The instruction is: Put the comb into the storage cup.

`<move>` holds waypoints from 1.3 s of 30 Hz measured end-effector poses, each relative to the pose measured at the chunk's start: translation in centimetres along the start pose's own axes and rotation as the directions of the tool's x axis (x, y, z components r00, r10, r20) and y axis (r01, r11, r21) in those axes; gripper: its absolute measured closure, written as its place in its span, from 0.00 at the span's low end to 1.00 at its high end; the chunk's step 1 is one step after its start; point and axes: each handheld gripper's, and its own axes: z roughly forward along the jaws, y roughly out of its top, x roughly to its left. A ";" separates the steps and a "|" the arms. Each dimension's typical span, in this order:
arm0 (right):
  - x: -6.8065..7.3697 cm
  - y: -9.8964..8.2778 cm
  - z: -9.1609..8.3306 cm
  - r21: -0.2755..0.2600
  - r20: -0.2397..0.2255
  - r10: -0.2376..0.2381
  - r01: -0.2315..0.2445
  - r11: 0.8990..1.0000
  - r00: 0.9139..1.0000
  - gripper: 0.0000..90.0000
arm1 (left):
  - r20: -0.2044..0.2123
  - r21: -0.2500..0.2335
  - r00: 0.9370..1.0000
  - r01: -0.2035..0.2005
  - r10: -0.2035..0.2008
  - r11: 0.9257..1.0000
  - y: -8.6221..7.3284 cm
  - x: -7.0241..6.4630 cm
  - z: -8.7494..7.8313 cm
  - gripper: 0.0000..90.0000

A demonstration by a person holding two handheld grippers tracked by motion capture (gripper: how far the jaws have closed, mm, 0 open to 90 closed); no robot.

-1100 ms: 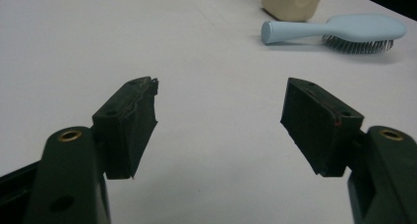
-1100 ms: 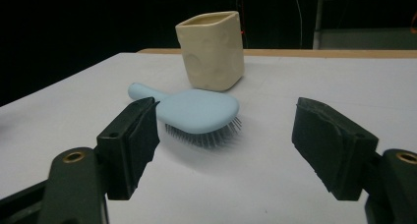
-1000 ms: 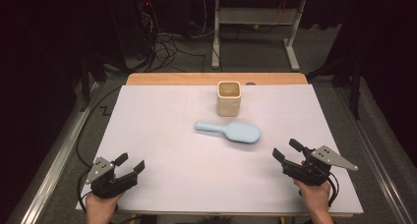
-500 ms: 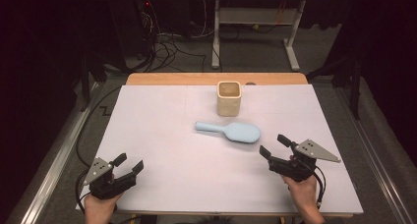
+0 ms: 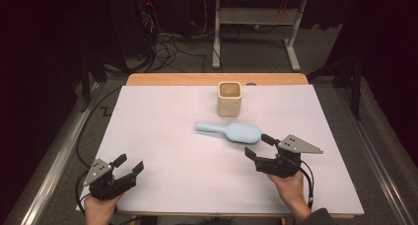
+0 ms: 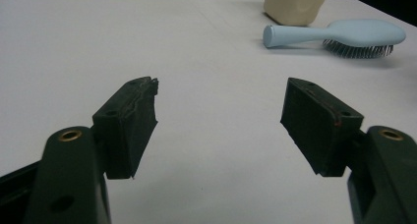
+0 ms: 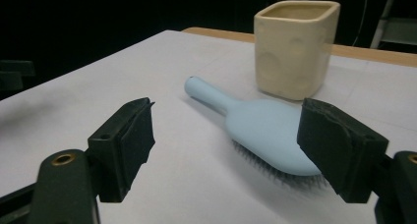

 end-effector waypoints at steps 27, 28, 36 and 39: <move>3.1 0.7 4.8 0.025 -0.131 -0.068 0.072 0.997 0.989 0.39 | -0.007 -0.008 1.000 -0.007 0.007 1.000 0.1 0.2 -0.2 0.33; 3.3 0.8 4.9 0.024 -0.138 -0.072 0.076 0.997 0.988 0.39 | -0.007 -0.008 1.000 -0.007 0.007 1.000 0.1 0.2 -0.2 0.33; 4.1 1.2 6.0 0.030 -0.164 -0.084 0.090 0.995 0.983 0.40 | -0.007 -0.006 1.000 -0.013 0.013 1.000 0.1 0.1 -0.1 0.33; 4.5 1.3 6.6 0.055 -0.180 -0.080 0.091 0.994 0.980 0.42 | -0.007 -0.005 1.000 -0.013 0.013 1.000 0.1 0.2 -0.1 0.33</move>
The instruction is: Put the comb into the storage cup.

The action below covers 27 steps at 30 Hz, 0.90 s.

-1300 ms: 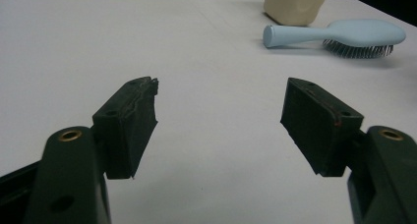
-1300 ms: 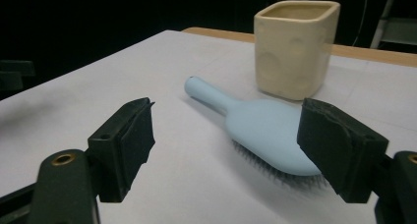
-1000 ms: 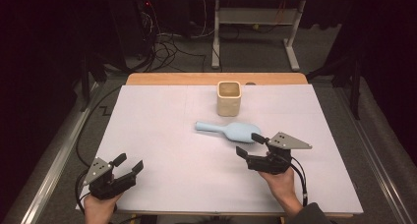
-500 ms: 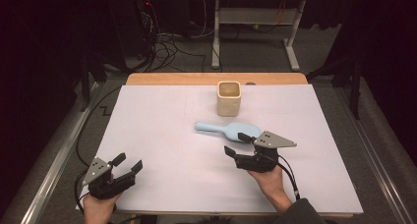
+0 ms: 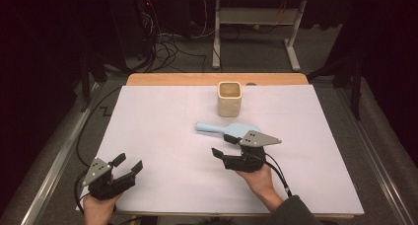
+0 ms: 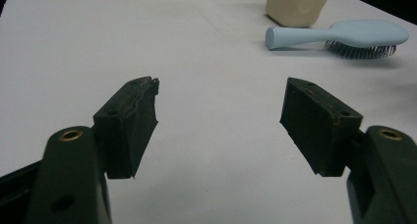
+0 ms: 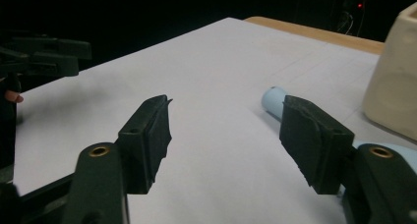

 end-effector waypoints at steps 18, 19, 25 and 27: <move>0.4 2.2 3.5 0.120 -0.012 -0.017 0.018 0.993 1.000 0.59 | -0.001 -0.002 1.000 -0.002 0.002 1.000 -0.1 0.0 0.2 0.33; 0.4 2.4 3.7 0.129 -0.007 -0.023 0.024 0.991 1.000 0.61 | -0.002 0.003 1.000 -0.001 0.001 1.000 -0.1 0.0 0.3 0.33; 0.0 3.6 4.7 0.205 0.012 -0.031 0.028 0.978 0.999 0.69 | -0.012 0.006 1.000 -0.022 0.022 1.000 -0.1 -0.1 0.3 0.33; -0.3 4.1 5.1 0.222 0.015 -0.026 0.022 0.975 1.000 0.71 | -0.014 0.007 1.000 -0.028 0.028 1.000 0.0 -0.2 0.3 0.33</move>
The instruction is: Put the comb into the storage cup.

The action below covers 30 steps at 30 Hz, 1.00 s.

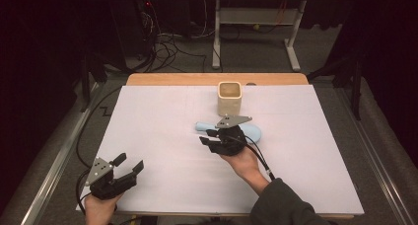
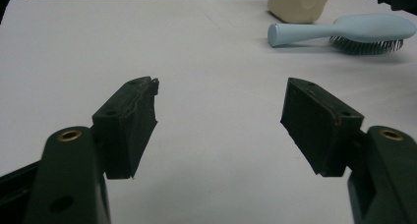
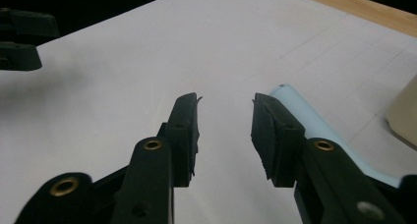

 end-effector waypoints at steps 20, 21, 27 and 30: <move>-2.4 4.2 2.0 0.160 0.074 0.010 -0.022 0.987 0.997 0.78 | -0.009 -0.014 1.000 0.015 -0.016 1.000 0.1 0.1 -0.2 0.32; -2.6 4.4 2.2 0.172 0.074 0.016 -0.028 0.985 0.997 0.79 | -0.009 -0.012 1.000 0.018 -0.018 1.000 0.0 0.1 -0.2 0.32; -3.2 5.1 3.4 0.247 0.095 -0.002 -0.022 0.969 0.995 0.84 | -0.010 -0.014 1.000 0.018 -0.018 1.000 0.0 0.1 -0.3 0.32; -3.5 5.5 4.1 0.280 0.103 0.002 -0.031 0.959 0.995 0.85 | -0.009 -0.012 1.000 0.014 -0.014 1.000 0.0 0.1 -0.4 0.32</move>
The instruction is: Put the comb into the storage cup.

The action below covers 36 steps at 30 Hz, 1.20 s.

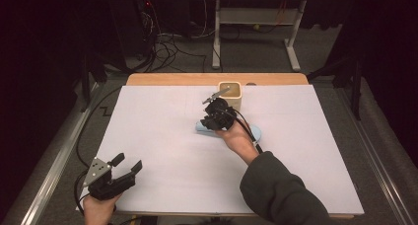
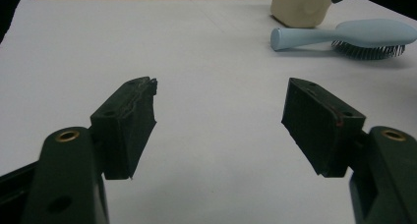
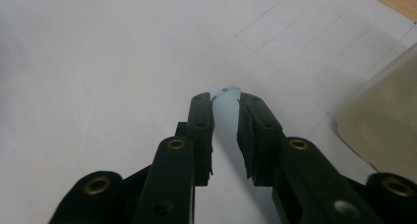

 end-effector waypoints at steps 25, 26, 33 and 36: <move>-2.0 4.0 5.6 0.181 0.094 0.068 -0.084 0.980 0.993 0.98 | 0.012 0.009 1.000 0.011 -0.011 1.000 -0.1 0.0 0.1 0.32; -2.1 4.1 5.8 0.189 0.099 0.071 -0.089 0.978 0.993 0.99 | 0.012 0.009 1.000 0.010 -0.010 1.000 -0.1 0.0 0.1 0.32; -2.4 3.9 7.2 0.236 0.110 0.092 -0.116 0.965 0.990 1.00 | 0.015 0.008 1.000 0.012 -0.012 1.000 -0.1 0.1 0.1 0.33; -2.7 3.7 7.4 0.246 0.102 0.108 -0.130 0.960 0.989 1.00 | 0.017 0.011 1.000 0.010 -0.010 1.000 0.0 0.0 0.1 0.33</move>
